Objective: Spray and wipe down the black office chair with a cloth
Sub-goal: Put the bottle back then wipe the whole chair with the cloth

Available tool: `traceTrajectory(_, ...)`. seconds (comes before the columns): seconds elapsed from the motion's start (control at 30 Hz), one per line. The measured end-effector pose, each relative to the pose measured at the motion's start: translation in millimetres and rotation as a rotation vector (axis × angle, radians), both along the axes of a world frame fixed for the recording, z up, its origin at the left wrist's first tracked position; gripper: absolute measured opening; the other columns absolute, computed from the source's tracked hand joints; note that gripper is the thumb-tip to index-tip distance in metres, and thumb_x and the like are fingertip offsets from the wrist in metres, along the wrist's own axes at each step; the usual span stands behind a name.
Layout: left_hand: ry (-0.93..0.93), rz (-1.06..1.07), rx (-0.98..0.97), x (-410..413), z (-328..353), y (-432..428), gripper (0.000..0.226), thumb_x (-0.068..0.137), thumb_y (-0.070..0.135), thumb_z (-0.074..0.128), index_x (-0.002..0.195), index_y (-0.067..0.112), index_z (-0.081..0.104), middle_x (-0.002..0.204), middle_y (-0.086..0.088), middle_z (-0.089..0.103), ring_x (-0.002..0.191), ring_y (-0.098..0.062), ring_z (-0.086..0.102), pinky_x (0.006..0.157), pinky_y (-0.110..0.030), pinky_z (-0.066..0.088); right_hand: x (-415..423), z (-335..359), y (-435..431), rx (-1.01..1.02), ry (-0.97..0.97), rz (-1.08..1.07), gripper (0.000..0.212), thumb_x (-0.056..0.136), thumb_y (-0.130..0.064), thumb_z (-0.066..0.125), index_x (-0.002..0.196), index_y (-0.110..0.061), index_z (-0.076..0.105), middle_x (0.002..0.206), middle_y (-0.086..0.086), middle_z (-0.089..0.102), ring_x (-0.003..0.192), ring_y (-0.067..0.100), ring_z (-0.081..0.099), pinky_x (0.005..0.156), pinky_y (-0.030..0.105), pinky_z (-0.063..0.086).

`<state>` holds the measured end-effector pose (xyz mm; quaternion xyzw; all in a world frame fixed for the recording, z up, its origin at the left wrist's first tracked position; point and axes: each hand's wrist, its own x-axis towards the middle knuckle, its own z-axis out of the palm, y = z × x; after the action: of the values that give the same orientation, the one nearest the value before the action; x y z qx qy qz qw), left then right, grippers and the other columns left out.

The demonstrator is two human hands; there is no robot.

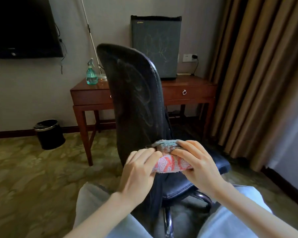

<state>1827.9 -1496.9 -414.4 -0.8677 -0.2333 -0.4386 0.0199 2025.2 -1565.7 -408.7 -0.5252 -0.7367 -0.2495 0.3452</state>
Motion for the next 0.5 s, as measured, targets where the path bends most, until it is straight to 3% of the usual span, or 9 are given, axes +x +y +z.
traceTrajectory(0.2,-0.006,-0.122,0.075,51.8,0.1,-34.7,0.039,0.070,0.012,0.078,0.106,0.015,0.062,0.095,-0.002,0.067,0.089,-0.018,0.063,0.079,-0.031,0.053,41.3,-10.8,-54.4,0.074,0.048,-0.102,0.054,0.065,-0.004,0.078,0.114,-0.018,0.058,0.122,0.007,0.058,0.105,0.028,0.053,0.092,0.035,0.045)
traceTrajectory(0.4,0.065,-0.183,0.088,113.8,-2.1,-62.7,0.034,0.071,0.021,0.078,0.101,0.013,0.065,0.091,-0.002,0.065,0.082,-0.017,0.062,0.073,-0.028,0.054,83.0,-19.7,-98.6,0.094,0.124,-0.274,0.054,0.063,-0.007,0.076,0.113,-0.015,0.058,0.118,0.012,0.061,0.104,0.029,0.054,0.094,0.030,0.042)
traceTrajectory(0.5,0.088,-0.236,0.066,144.8,2.5,-67.4,0.030,0.071,0.015,0.074,0.098,0.013,0.063,0.086,-0.001,0.062,0.078,-0.018,0.059,0.070,-0.029,0.052,101.9,-16.6,-111.3,0.098,0.120,-0.376,0.051,0.061,-0.005,0.072,0.111,-0.010,0.063,0.116,0.015,0.062,0.102,0.032,0.054,0.093,0.031,0.041)
